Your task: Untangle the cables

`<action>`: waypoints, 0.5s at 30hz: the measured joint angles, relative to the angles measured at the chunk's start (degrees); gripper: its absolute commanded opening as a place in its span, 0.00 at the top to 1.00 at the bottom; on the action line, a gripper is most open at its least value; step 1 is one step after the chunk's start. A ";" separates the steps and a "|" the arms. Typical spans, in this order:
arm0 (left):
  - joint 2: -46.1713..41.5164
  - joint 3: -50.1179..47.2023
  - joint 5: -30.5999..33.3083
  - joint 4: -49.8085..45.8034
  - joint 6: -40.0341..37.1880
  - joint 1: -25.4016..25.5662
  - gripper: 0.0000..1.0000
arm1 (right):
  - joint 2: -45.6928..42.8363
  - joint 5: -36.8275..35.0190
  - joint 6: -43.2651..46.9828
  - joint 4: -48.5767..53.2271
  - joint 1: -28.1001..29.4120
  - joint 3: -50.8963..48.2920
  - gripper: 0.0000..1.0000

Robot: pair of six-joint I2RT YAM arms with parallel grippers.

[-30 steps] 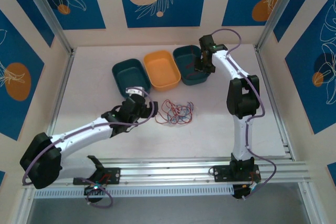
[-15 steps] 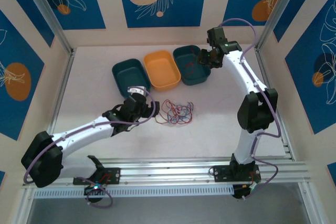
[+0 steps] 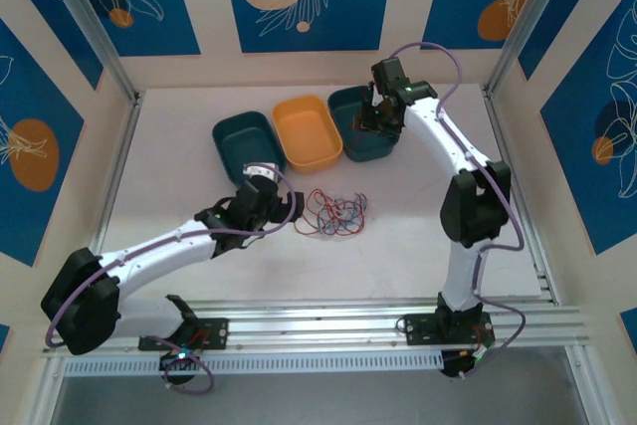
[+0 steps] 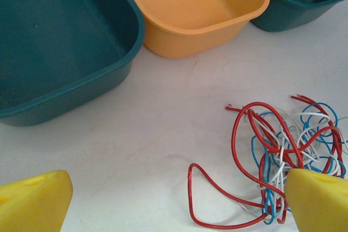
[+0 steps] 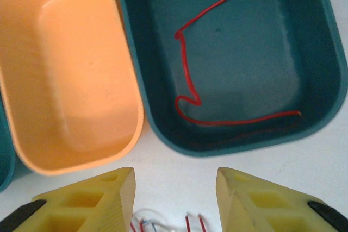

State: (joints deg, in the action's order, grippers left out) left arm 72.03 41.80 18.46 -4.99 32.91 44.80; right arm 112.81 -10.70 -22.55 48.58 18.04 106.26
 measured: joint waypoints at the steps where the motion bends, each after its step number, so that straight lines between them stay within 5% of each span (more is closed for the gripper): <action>1: 0.11 0.04 0.00 -0.02 0.00 0.00 0.00 | 1.53 0.00 0.02 0.04 -0.07 1.11 0.56; 7: 0.61 0.31 0.00 -0.07 0.00 0.00 0.00 | 10.29 0.24 0.13 1.53 -1.09 8.15 0.68; 11: 1.60 0.92 0.00 -0.22 0.00 0.00 0.00 | 13.57 0.63 -0.02 2.10 -2.19 11.54 0.99; 15: 2.25 1.25 -0.02 -0.22 0.00 0.00 0.00 | 15.28 0.63 -2.56 2.78 -3.78 13.35 1.00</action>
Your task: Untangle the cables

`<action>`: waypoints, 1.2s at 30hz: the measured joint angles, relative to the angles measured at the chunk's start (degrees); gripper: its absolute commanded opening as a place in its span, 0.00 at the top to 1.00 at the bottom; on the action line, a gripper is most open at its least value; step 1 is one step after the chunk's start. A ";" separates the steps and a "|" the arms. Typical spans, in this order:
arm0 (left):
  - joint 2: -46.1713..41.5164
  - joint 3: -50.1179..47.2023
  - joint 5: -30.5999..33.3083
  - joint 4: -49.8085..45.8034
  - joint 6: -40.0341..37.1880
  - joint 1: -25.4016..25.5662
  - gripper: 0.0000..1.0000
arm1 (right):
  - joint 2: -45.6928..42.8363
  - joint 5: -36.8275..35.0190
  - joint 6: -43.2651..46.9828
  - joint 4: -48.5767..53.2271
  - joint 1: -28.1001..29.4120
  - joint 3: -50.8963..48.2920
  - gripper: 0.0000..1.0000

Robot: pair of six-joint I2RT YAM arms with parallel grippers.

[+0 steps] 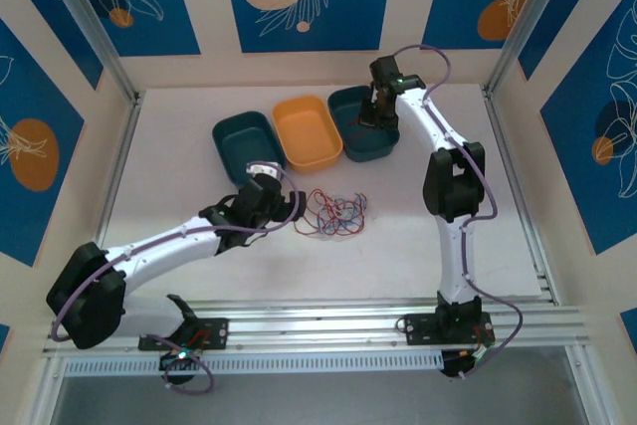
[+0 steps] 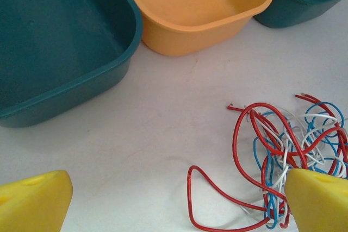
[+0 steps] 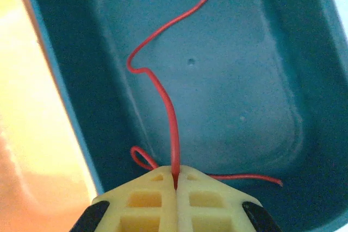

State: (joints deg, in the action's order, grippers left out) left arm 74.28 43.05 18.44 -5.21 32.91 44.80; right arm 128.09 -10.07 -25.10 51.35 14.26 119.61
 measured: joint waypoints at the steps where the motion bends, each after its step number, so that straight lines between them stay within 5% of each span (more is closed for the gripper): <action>1: 0.11 0.00 -0.02 0.00 0.00 0.00 0.00 | 0.09 0.02 -0.79 0.44 -0.55 0.02 1.00; 11: 0.57 0.20 -0.44 0.00 0.00 0.00 0.00 | 2.75 1.79 -6.51 5.97 -6.69 0.87 1.00; 36: 0.57 0.42 -1.05 -0.02 0.02 0.00 0.00 | 4.87 2.97 1.31 13.22 1.64 7.52 1.00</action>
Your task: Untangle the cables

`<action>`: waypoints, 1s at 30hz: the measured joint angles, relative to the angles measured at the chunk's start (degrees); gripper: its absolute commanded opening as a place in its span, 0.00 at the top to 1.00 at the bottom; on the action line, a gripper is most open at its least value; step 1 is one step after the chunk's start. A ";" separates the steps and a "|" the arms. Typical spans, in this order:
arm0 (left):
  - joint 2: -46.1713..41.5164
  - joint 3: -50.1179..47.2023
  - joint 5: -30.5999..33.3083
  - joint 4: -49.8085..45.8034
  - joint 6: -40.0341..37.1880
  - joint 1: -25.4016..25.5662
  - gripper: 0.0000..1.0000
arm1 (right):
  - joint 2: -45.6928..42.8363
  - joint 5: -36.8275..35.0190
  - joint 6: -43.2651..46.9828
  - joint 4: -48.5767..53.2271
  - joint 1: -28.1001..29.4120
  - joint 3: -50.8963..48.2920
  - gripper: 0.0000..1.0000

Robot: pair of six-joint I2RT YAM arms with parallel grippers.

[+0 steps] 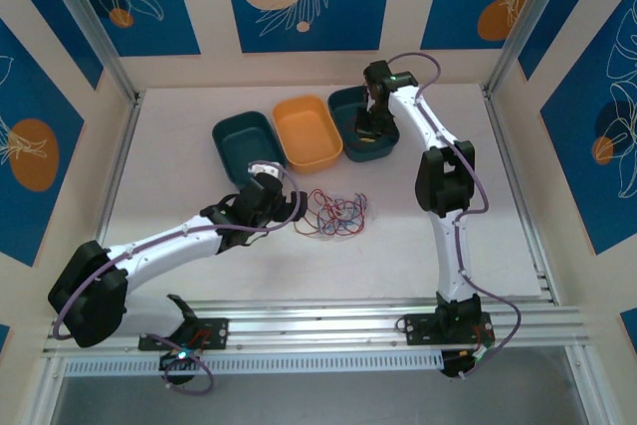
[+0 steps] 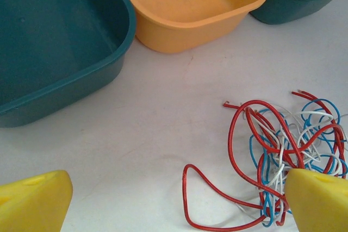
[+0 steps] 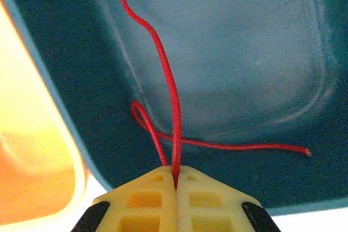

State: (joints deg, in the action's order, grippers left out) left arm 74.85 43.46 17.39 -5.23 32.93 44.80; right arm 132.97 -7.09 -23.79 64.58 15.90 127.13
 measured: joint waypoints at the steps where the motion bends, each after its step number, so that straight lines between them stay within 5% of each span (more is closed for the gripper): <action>1: 0.02 0.00 -0.02 0.00 0.00 0.00 0.00 | -0.90 0.02 -0.02 -0.13 0.09 -0.94 1.00; 13: 1.14 0.20 -0.48 0.00 0.00 0.00 0.00 | -7.65 5.18 -1.33 -0.85 -4.00 -6.56 1.00; 30: 2.16 1.70 -0.48 -0.26 0.00 0.00 0.00 | 4.50 5.09 -2.21 1.29 -7.39 6.38 1.00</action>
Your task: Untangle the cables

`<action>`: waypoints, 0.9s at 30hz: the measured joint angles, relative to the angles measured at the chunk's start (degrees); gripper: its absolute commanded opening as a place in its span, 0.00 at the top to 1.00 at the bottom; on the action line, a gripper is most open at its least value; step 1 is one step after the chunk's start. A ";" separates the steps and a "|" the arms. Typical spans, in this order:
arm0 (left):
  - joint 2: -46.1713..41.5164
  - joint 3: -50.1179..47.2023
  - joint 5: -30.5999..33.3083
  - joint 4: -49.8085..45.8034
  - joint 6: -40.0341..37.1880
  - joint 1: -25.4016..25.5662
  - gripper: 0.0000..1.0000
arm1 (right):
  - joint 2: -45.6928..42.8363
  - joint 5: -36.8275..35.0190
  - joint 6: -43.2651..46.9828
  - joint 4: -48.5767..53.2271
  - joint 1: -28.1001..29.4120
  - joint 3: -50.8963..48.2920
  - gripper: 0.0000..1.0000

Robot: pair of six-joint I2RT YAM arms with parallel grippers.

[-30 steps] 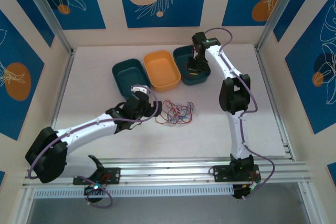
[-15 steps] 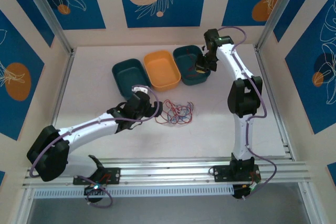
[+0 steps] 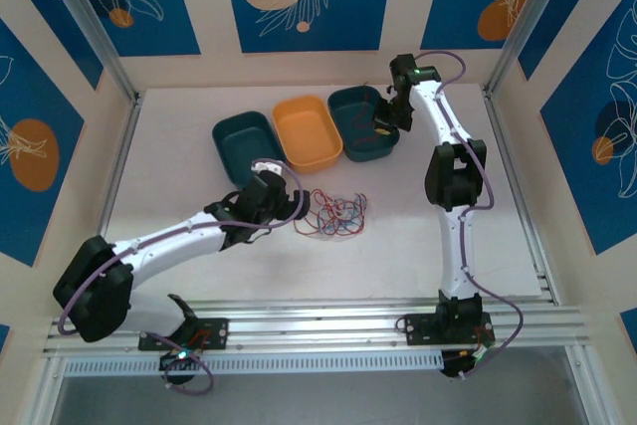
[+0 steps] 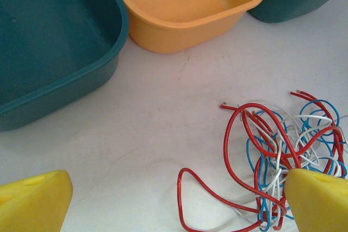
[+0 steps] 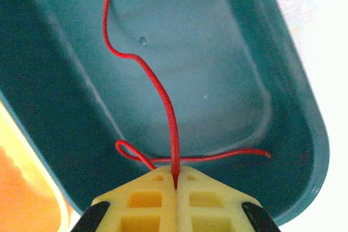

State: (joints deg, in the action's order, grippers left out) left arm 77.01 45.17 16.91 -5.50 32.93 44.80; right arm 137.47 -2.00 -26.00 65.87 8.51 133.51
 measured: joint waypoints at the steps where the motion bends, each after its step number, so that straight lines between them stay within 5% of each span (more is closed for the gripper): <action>1: 0.11 0.13 0.02 -0.02 0.00 0.00 0.00 | 0.33 -0.33 0.00 0.28 -0.09 0.24 1.00; 5: 0.26 0.33 0.00 -0.11 0.00 0.00 0.00 | 0.87 -1.46 0.02 1.18 -0.28 0.28 1.00; 12: 0.44 0.35 0.00 -0.17 0.00 0.00 0.00 | 0.87 -2.84 1.18 1.40 0.00 0.28 0.83; 16: 0.44 0.35 0.00 -0.17 0.02 0.00 0.00 | 0.17 -4.04 1.62 1.01 0.74 -1.03 1.00; 27: 0.44 0.35 -0.20 -0.15 0.02 0.00 0.00 | -11.82 -6.67 1.97 -0.76 2.40 -10.71 1.00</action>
State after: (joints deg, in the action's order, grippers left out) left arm 77.45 45.52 16.71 -5.65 32.95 44.80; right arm 125.64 -8.67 -24.03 65.10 10.92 122.80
